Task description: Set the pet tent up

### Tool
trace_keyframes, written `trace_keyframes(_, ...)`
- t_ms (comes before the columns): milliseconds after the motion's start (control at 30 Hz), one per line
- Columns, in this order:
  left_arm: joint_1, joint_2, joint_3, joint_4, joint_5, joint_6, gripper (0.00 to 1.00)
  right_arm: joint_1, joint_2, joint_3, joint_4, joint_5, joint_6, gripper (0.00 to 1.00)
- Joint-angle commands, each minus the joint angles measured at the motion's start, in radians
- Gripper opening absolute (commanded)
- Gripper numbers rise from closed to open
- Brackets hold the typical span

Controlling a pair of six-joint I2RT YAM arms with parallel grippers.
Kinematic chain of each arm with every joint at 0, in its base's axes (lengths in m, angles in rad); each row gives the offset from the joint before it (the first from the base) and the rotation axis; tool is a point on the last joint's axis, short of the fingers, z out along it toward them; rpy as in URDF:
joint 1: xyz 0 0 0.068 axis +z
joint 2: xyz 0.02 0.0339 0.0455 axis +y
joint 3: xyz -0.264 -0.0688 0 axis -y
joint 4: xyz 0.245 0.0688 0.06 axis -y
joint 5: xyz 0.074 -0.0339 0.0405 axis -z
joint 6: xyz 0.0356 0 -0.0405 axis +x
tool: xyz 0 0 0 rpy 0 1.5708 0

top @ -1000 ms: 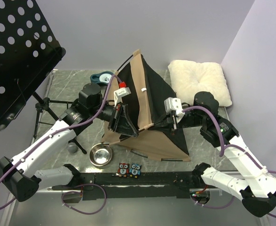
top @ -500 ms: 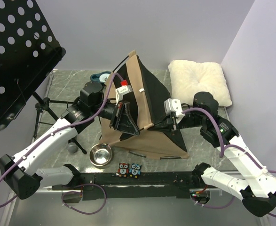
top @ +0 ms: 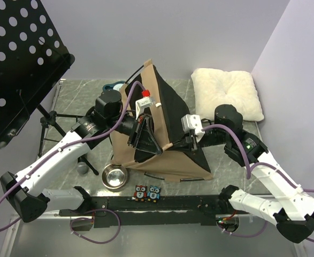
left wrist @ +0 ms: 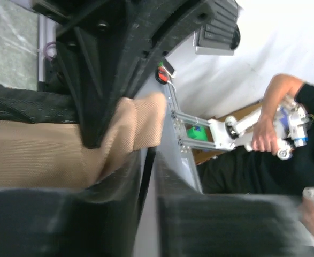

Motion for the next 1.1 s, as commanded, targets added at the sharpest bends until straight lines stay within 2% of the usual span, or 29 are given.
trace_keyframes(0, 0.045, -0.006, 0.077, -0.082, -0.066, 0.106, 0.42, 0.027, 0.012, 0.053, -0.023, -0.012, -0.007, 0.00)
trace_keyframes(33, 0.071, -0.012, 0.093, -0.119, -0.063, 0.138, 0.56, 0.024, 0.009, 0.064, -0.026, 0.008, -0.010, 0.00)
trace_keyframes(100, 0.140, -0.021, 0.142, -0.243, -0.056, 0.233, 0.76, 0.016, 0.000, 0.073, -0.017, 0.039, -0.002, 0.00)
trace_keyframes(167, 0.223, -0.038, 0.196, -0.332, -0.040, 0.337, 0.87, 0.002, -0.012, 0.071, -0.003, 0.050, 0.003, 0.00)
trace_keyframes(300, 0.341, -0.101, 0.250, -0.486, -0.069, 0.552, 0.96, -0.027, -0.028, 0.062, 0.063, 0.076, 0.061, 0.00)
trace_keyframes(433, 0.354, -0.177, 0.216, -0.714, -0.173, 0.872, 0.99, -0.071, -0.015, 0.091, 0.109, 0.071, 0.118, 0.00)
trace_keyframes(567, 0.354, -0.255, 0.131, -0.917, -0.262, 1.216, 0.98, -0.099, 0.008, 0.130, 0.109, 0.041, 0.124, 0.00)
trace_keyframes(600, 0.354, -0.277, 0.106, -0.928, -0.290, 1.250, 0.98, -0.099, 0.011, 0.134, 0.109, 0.038, 0.122, 0.00)
trace_keyframes(700, 0.354, -0.332, 0.005, -0.891, -0.356, 1.299, 0.96, -0.101, 0.018, 0.142, 0.107, 0.018, 0.116, 0.00)
trace_keyframes(867, 0.352, -0.363, -0.141, -0.720, -0.404, 1.261, 0.87, -0.102, 0.032, 0.174, 0.083, -0.012, 0.098, 0.00)
trace_keyframes(967, 0.349, -0.334, -0.164, -0.637, -0.379, 1.205, 0.71, -0.101, 0.038, 0.197, 0.068, -0.025, 0.087, 0.00)
trace_keyframes(1067, 0.340, -0.294, -0.132, -0.597, -0.336, 1.122, 0.42, -0.102, 0.051, 0.228, 0.058, -0.015, 0.078, 0.00)
